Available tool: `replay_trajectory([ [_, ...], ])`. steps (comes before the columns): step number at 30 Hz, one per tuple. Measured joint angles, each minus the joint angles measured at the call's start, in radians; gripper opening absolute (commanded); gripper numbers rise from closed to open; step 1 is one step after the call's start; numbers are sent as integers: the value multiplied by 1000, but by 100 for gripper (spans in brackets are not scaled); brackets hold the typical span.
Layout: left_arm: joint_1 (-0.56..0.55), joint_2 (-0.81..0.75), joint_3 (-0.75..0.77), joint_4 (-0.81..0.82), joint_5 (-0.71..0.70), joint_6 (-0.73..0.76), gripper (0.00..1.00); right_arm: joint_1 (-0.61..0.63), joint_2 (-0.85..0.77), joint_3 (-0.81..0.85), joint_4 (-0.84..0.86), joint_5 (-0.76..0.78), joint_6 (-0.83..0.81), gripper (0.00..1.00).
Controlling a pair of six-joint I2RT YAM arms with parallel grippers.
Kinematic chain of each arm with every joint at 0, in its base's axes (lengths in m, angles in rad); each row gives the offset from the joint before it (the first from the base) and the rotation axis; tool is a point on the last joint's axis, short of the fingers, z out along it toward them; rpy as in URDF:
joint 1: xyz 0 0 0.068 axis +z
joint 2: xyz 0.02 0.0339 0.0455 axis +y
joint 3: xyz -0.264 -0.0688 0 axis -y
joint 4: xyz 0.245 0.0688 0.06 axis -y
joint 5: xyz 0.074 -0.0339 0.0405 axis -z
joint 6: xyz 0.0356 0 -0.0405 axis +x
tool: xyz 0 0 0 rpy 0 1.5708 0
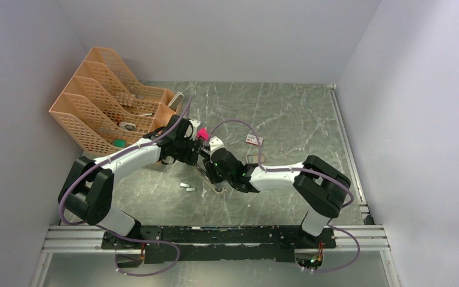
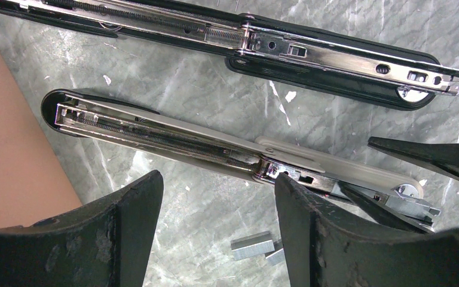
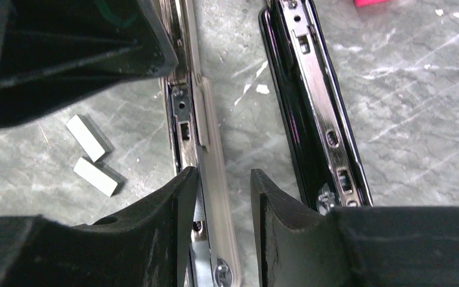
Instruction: Load the staples into the stapler
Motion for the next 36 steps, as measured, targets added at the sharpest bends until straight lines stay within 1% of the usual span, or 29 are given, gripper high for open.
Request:
replay_trajectory([
  [15, 0, 0, 0, 0, 0, 0, 73, 0, -136, -85, -87, -11, 15, 41],
  [19, 0, 0, 0, 0, 0, 0, 73, 0, -217, -118, -74, -20, -5, 42],
  [23, 0, 0, 0, 0, -3, 0, 72, 0, -287, -151, -17, -68, -36, 42],
  [27, 0, 0, 3, -6, -18, 0, 72, 2, -295, -167, 5, -121, -60, 43],
  [30, 0, -2, 31, -32, -19, 0, 70, 10, -295, -188, 3, -137, -69, 43],
  [36, 2, -47, 73, -40, -18, -1, 70, 34, -297, -212, -11, -133, -76, 43],
])
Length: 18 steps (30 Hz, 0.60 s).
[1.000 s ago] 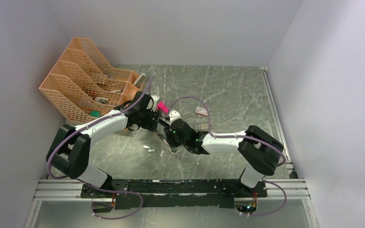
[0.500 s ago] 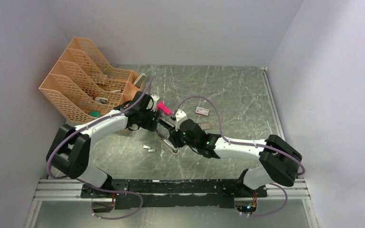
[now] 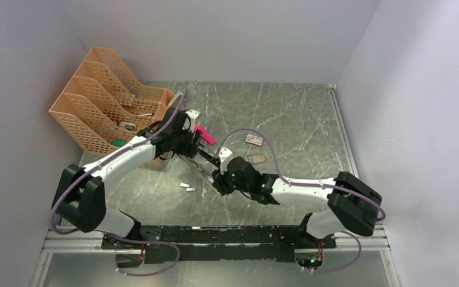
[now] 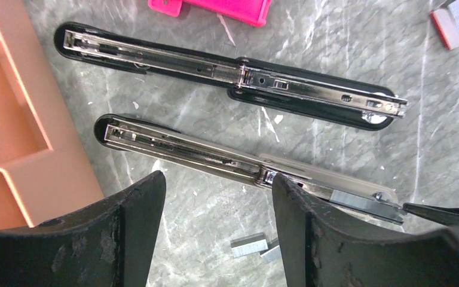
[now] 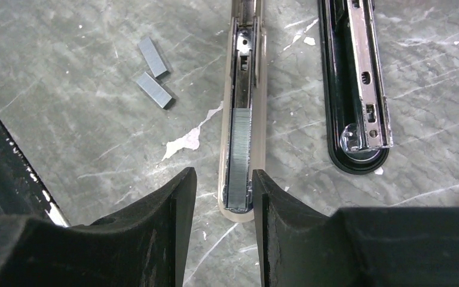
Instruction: Load the staples into the stapler
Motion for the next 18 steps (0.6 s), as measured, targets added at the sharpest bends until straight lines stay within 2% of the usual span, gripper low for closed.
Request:
replay_trajectory([
  [5, 7, -64, 0, 3, 0, -1, 70, 40, -38, -3, 5, 7, -36, 45],
  [10, 21, -103, 0, 13, -1, -5, 70, 111, -36, -8, 94, -32, -135, 45],
  [14, 32, -103, 0, 13, -8, -11, 70, 117, 46, -34, 258, -87, -220, 45],
  [18, 44, -103, 0, 13, -19, -18, 70, 116, 159, -35, 342, -148, -251, 45],
])
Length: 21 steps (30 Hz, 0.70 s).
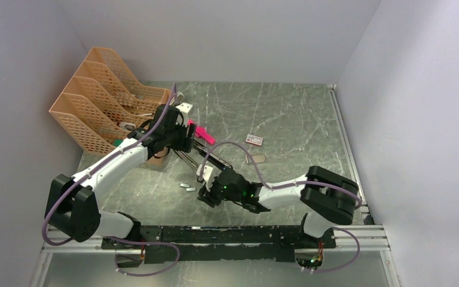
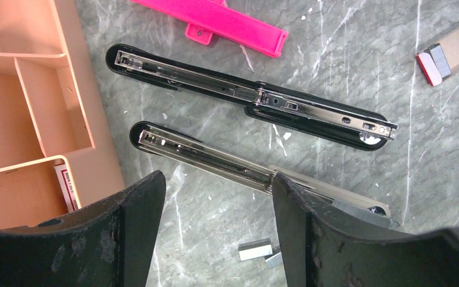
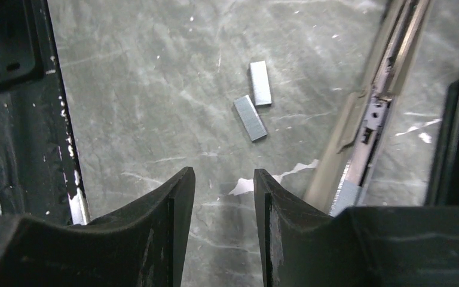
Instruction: Load the staples into the stapler
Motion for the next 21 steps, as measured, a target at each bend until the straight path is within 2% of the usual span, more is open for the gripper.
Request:
replay_trajectory([
  [9, 7, 0, 0, 0, -3, -1, 70, 2, 60, -76, 119, 3, 36, 45],
  [21, 7, 0, 0, 0, -8, -1, 70, -42, 114, -109, 190, -8, 23, 46],
])
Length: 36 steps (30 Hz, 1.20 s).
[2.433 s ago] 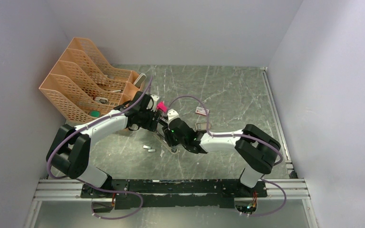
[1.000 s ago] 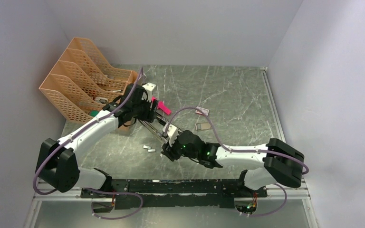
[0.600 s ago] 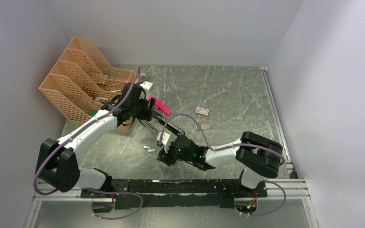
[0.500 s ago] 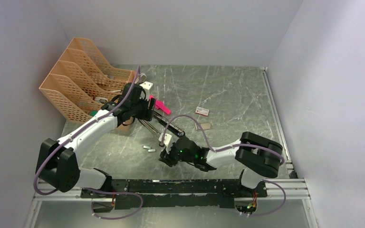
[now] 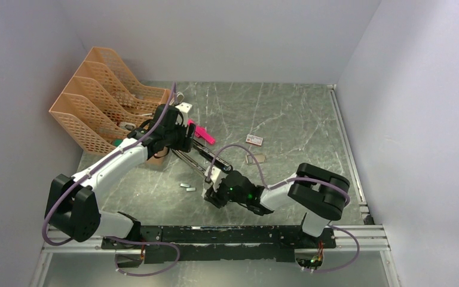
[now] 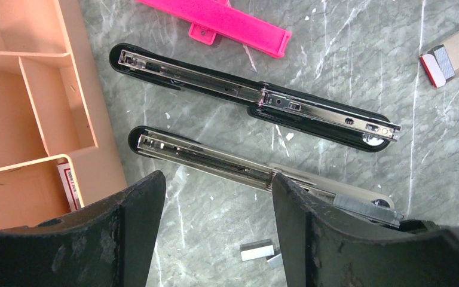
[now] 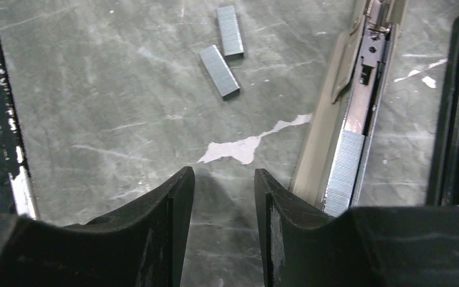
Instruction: Load the staples into the stapler
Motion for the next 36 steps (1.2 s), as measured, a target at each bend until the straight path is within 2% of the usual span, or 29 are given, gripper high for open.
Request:
replay_trajectory([
  [8, 0, 0, 0, 0, 0, 0, 70, -53, 32, -11, 71, -35, -52, 48],
  [21, 0, 0, 0, 0, -1, 0, 70, -62, 203, 19, 333, -176, -180, 52],
  [36, 0, 0, 0, 0, -1, 0, 70, -98, 274, 97, 347, -285, -237, 51],
])
